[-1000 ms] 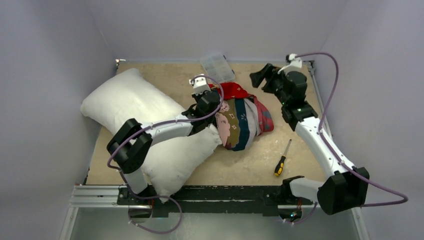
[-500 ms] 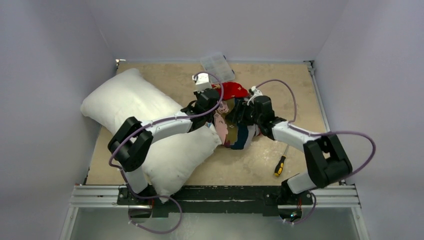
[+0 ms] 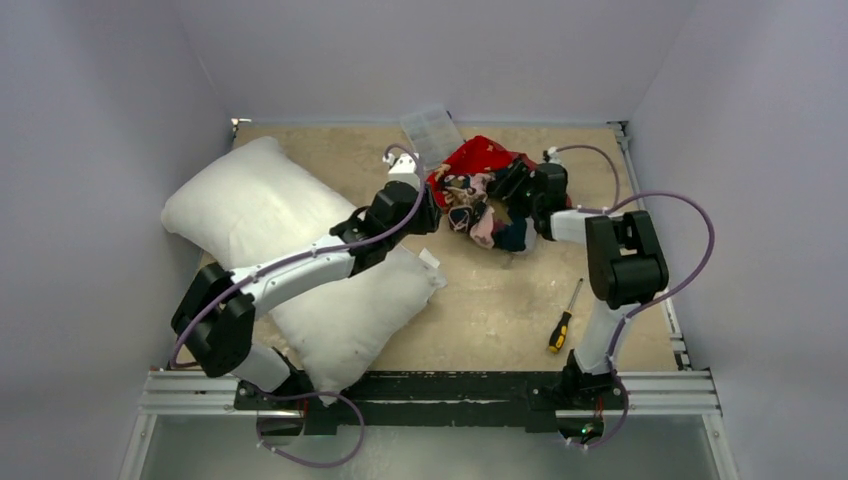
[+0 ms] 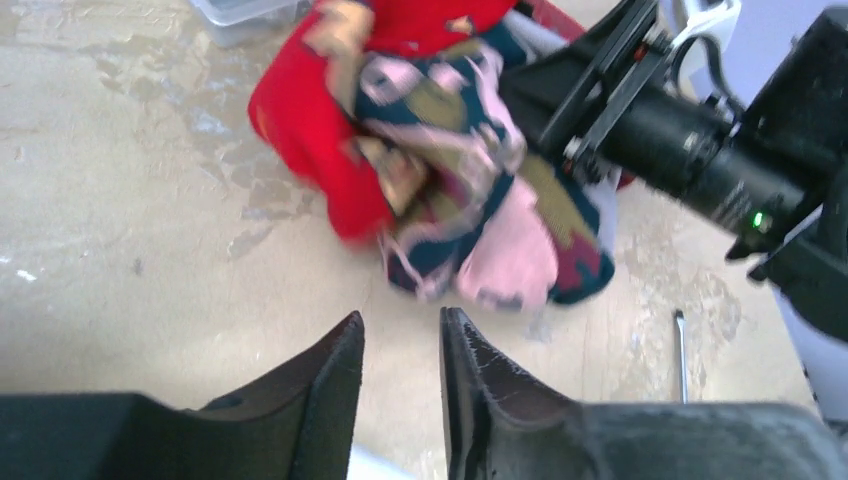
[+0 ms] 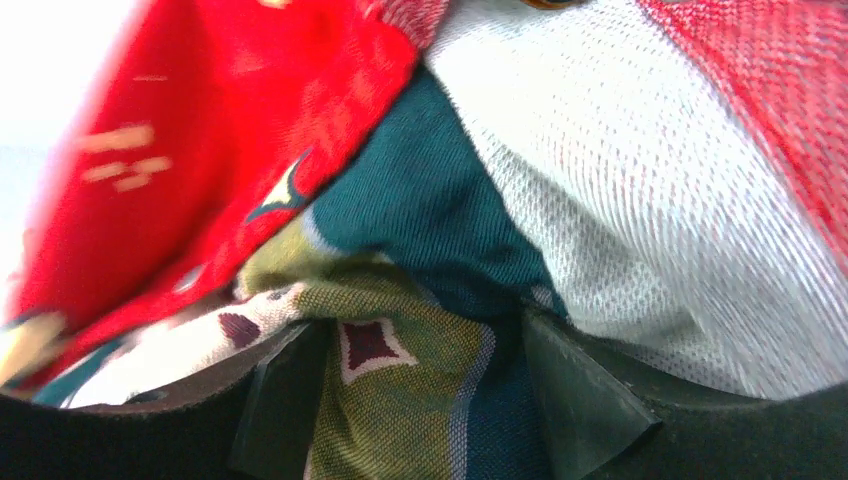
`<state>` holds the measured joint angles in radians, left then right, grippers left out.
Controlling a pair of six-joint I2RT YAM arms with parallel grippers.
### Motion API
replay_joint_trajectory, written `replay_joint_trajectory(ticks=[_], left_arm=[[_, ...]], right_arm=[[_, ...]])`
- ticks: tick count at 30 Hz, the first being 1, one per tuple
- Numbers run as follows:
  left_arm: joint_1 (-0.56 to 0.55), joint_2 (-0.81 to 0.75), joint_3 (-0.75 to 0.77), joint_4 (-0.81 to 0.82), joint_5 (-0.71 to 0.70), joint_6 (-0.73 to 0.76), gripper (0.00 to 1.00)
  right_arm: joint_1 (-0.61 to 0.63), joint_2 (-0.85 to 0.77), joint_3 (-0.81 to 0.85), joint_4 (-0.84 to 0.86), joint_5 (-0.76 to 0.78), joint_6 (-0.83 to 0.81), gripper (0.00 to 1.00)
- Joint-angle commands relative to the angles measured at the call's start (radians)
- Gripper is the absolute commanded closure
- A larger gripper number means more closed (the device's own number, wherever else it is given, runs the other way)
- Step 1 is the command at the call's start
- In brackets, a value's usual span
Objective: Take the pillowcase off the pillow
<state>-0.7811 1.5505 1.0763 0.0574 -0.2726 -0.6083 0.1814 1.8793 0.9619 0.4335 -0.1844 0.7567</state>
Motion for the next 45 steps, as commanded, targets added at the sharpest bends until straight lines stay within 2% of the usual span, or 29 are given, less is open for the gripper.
replay_joint_trajectory(ticks=[1,3,8,10,14,20,23,25,26,32,37,45], left_arm=[[0.012,-0.130,-0.041,-0.056,0.030,-0.011,0.61],[0.036,-0.179,-0.065,-0.103,0.018,-0.024,0.55],[0.145,-0.322,-0.132,-0.190,0.044,-0.063,0.46],[0.174,-0.400,-0.141,-0.260,0.006,-0.058,0.41],[0.186,-0.563,-0.142,-0.411,-0.140,-0.020,0.35],[0.186,-0.802,-0.107,-0.612,-0.364,0.060,0.28],[0.186,-0.878,-0.068,-0.703,-0.456,0.099,0.18],[0.186,-0.921,-0.045,-0.749,-0.507,0.114,0.06],[0.186,-0.943,-0.039,-0.765,-0.531,0.120,0.04],[0.186,-1.098,-0.067,-0.809,-0.634,0.107,0.01],[0.186,-1.229,-0.151,-0.774,-0.700,0.072,0.01],[0.186,-1.353,-0.253,-0.732,-0.757,0.039,0.01]], right_arm=[[-0.060,-0.049,0.049,0.018,0.102,0.001,0.26],[-0.063,-0.096,0.054,-0.004,0.118,-0.016,0.25],[-0.064,-0.242,0.046,-0.078,0.194,-0.041,0.22],[-0.064,-0.314,0.038,-0.110,0.221,-0.046,0.21],[-0.064,-0.511,0.014,-0.165,0.270,-0.063,0.18],[-0.063,-0.861,-0.003,-0.259,0.432,-0.078,0.02],[-0.063,-1.025,-0.017,-0.279,0.468,-0.092,0.01],[-0.063,-1.108,-0.020,-0.305,0.476,-0.097,0.01],[-0.063,-1.146,-0.019,-0.312,0.492,-0.107,0.01],[-0.061,-1.281,-0.007,-0.367,0.592,-0.152,0.01],[-0.060,-1.361,-0.081,-0.319,0.646,-0.142,0.01],[-0.061,-1.362,-0.096,-0.329,0.675,-0.111,0.01]])
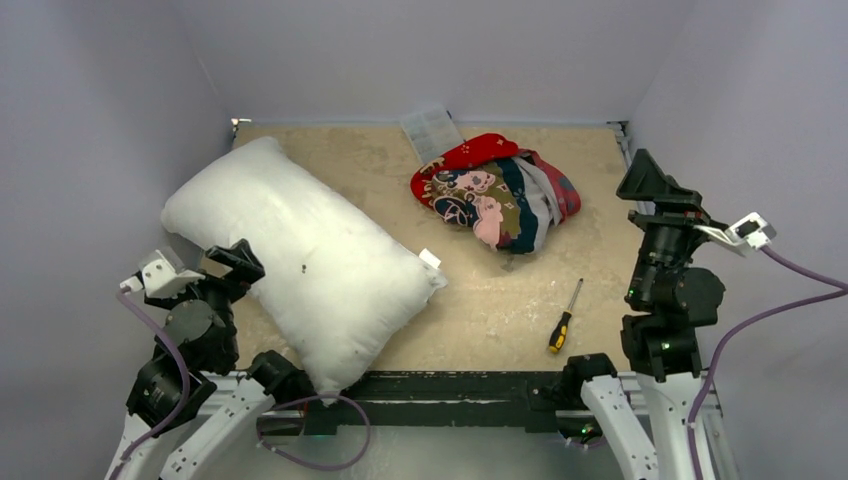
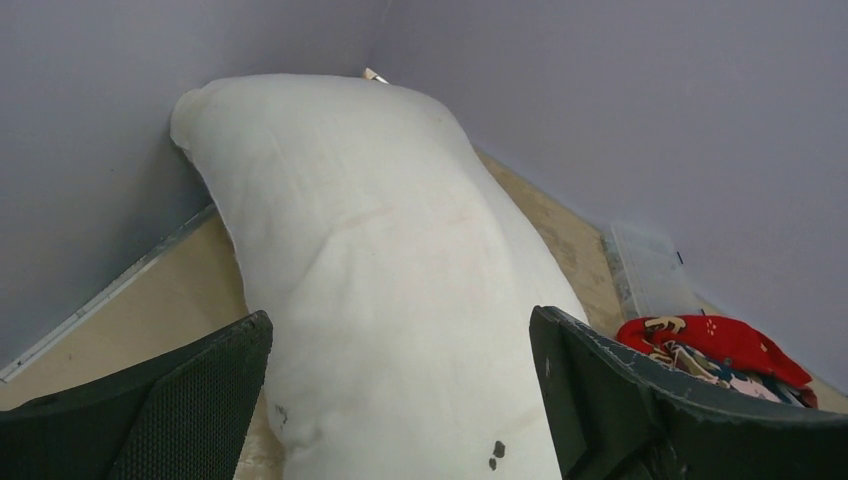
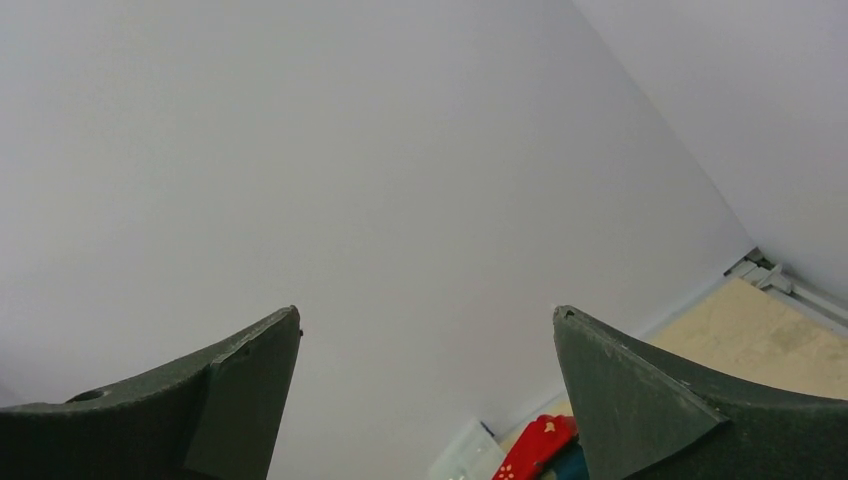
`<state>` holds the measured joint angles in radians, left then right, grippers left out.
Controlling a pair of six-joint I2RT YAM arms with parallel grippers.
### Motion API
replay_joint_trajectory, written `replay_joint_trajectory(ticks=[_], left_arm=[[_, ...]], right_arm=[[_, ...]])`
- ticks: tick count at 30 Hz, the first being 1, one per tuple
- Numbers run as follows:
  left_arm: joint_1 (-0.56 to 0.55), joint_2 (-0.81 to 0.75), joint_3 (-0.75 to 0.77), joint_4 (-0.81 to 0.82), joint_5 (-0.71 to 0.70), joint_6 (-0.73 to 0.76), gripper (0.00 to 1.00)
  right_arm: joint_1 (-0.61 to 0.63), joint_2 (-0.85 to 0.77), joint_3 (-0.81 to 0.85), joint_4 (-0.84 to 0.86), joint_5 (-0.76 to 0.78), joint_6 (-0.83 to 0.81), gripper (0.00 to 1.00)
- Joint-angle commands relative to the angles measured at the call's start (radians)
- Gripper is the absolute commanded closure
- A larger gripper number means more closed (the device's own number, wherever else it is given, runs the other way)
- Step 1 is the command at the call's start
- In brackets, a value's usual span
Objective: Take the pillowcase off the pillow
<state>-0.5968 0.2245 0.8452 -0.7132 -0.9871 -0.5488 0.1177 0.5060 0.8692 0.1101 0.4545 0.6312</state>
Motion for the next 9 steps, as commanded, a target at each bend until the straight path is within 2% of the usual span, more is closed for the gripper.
replay_joint_trajectory(ticks=[1,9], left_arm=[[0.002,-0.028,-0.023,0.034,-0.045,-0.021,0.01],[0.002,-0.015,-0.027,0.000,-0.074,-0.040,0.01]], right_arm=[[0.003,0.019,0.000,-0.007,0.035,0.016,0.02],[0.005,0.040,0.012,-0.020,0.031,0.021,0.02]])
